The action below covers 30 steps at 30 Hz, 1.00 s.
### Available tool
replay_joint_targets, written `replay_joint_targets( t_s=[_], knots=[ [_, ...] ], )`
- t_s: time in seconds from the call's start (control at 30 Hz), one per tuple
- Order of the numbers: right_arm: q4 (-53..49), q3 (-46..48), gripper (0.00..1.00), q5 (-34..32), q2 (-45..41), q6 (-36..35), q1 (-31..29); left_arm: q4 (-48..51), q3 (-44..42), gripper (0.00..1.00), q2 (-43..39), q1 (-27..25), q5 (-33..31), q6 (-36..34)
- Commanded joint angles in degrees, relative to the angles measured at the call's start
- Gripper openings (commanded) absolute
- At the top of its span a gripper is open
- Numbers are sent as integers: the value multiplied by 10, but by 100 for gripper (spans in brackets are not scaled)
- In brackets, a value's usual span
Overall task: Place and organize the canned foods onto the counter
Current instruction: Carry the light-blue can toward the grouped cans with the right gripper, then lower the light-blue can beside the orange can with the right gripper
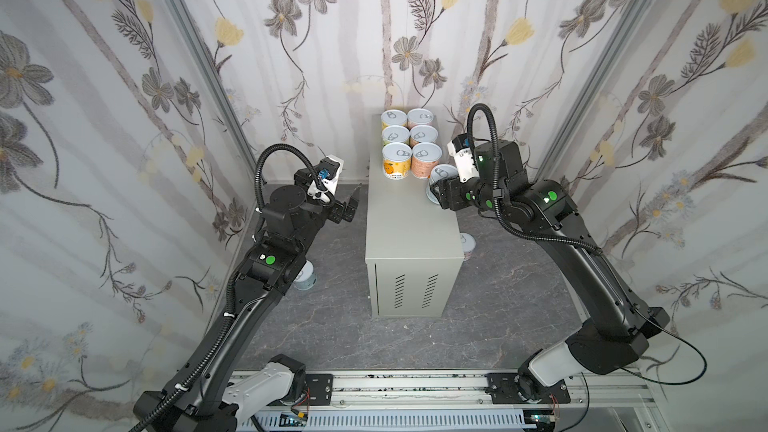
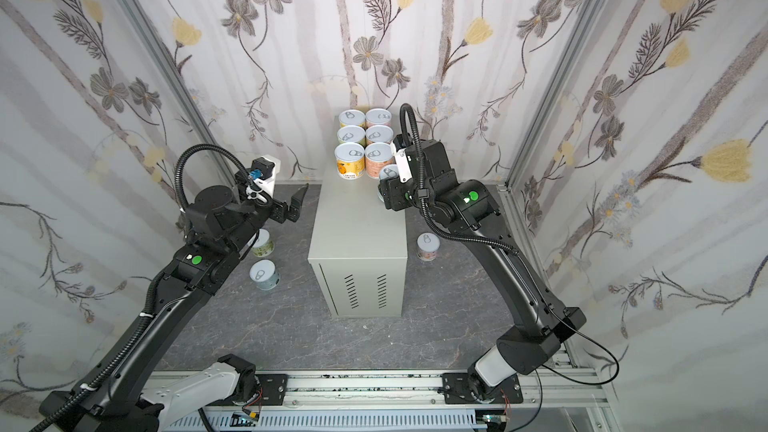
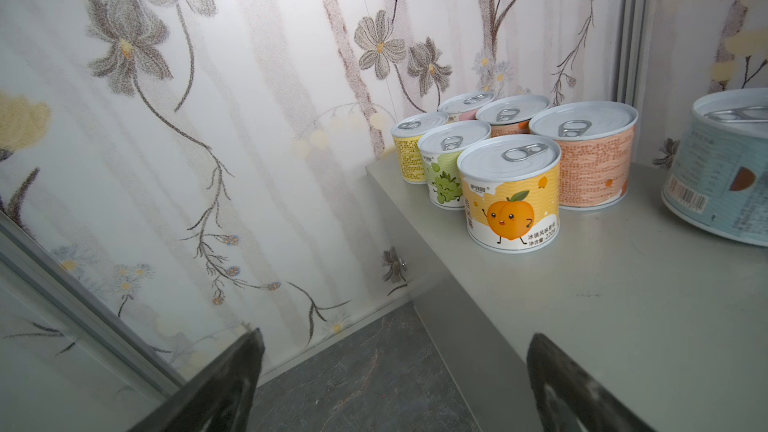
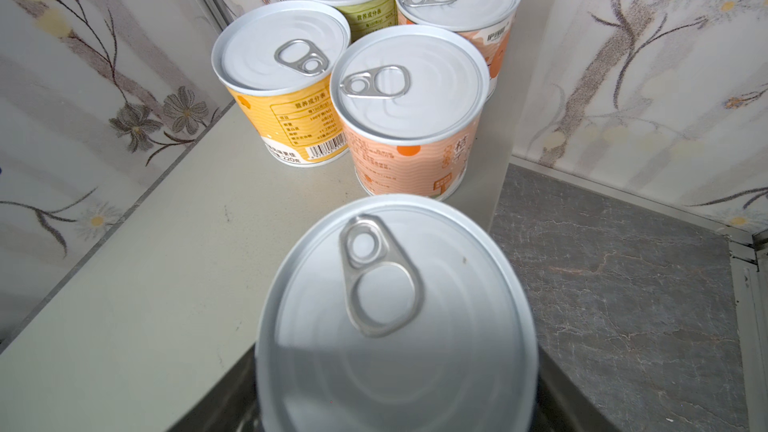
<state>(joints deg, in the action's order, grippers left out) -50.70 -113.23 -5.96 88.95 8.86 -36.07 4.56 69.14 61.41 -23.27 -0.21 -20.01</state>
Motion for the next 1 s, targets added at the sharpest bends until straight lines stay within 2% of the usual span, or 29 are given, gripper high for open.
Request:
replay_joint_targets(
  t_s=[0.0,0.77,0.83,0.97],
  knots=[
    [12,-4,58,2,5,-7,-2,-16,-3,100,-3,1,-2,-13],
    [20,11,59,13,12,-24,-14,-20,-12,100,-9,0,-3,-15],
    [22,14,62,12,10,-24,-14,-22,-13,100,-9,0,-5,-15],
    [32,29,77,5,0,-24,-14,-24,-12,100,-5,1,-1,-13]
  ],
)
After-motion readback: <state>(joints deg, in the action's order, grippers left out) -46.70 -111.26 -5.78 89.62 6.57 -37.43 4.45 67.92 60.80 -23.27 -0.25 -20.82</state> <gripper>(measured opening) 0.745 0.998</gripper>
